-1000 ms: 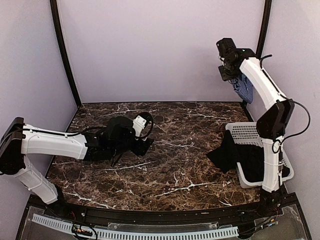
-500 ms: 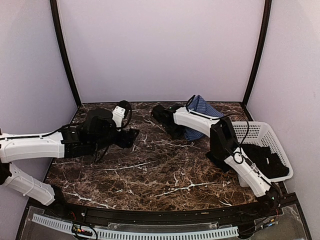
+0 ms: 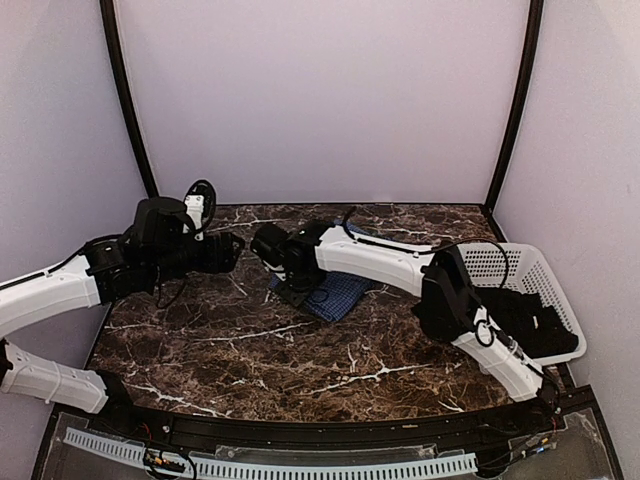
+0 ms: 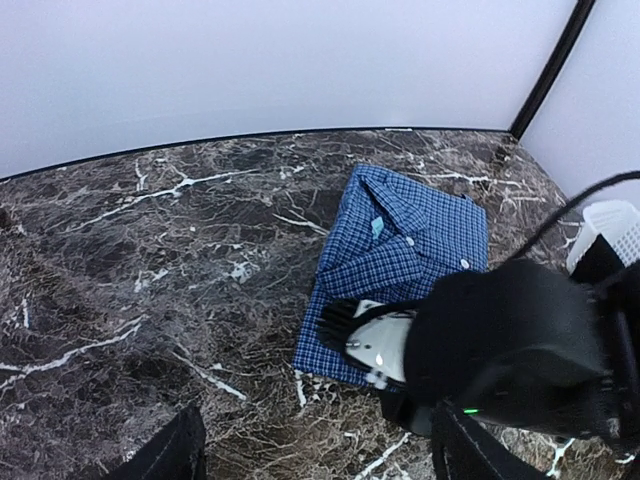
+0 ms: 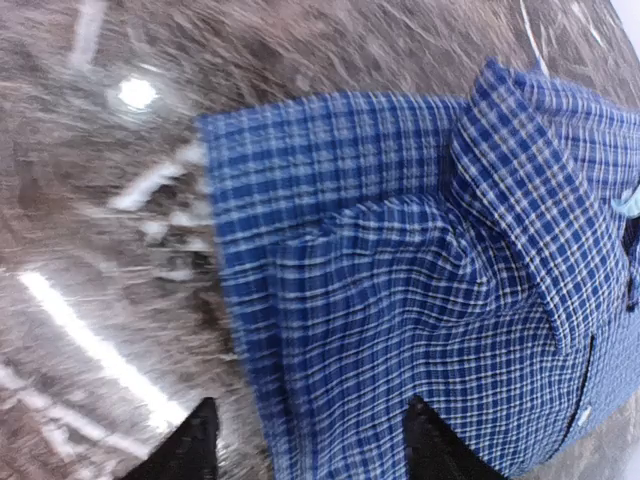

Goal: Fold and stack the mixed laundry pile
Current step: Turn over the square-folded shirt at the center of the board, then rotate the square-folded shirt at the center of the board, then adjust the square-folded shirt at the center of the board.

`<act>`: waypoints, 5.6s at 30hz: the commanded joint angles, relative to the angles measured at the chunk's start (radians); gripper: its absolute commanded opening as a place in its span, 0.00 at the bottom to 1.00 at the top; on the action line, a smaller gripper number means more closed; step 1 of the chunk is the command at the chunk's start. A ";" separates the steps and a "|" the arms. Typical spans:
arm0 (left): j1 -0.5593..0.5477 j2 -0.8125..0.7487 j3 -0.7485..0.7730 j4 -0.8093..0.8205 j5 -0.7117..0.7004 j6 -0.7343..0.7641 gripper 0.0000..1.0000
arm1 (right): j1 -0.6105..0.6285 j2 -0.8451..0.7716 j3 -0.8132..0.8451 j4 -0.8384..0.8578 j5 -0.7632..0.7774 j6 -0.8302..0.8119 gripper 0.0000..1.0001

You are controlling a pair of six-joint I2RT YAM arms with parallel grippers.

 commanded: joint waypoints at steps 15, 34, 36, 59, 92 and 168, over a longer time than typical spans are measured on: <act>0.019 0.443 0.284 0.059 0.440 -0.113 0.64 | -0.487 -0.414 -0.415 0.496 -0.654 0.131 0.62; 0.124 0.848 0.301 0.008 0.442 -0.207 0.53 | -0.499 -0.308 -0.698 0.480 -0.597 0.185 0.44; 0.168 0.829 0.279 0.003 0.439 -0.190 0.53 | -0.469 -0.368 -0.811 0.525 -0.635 0.202 0.44; 0.221 0.674 0.314 0.115 0.501 -0.043 0.53 | -0.341 -0.484 -0.641 0.486 -0.365 0.183 0.51; 0.288 0.804 0.358 0.095 0.460 -0.041 0.45 | -0.544 -0.373 -0.703 0.584 -0.641 0.111 0.28; 0.333 1.004 0.532 0.206 0.406 -0.032 0.00 | -0.621 -0.348 -0.717 0.796 -0.537 0.154 0.00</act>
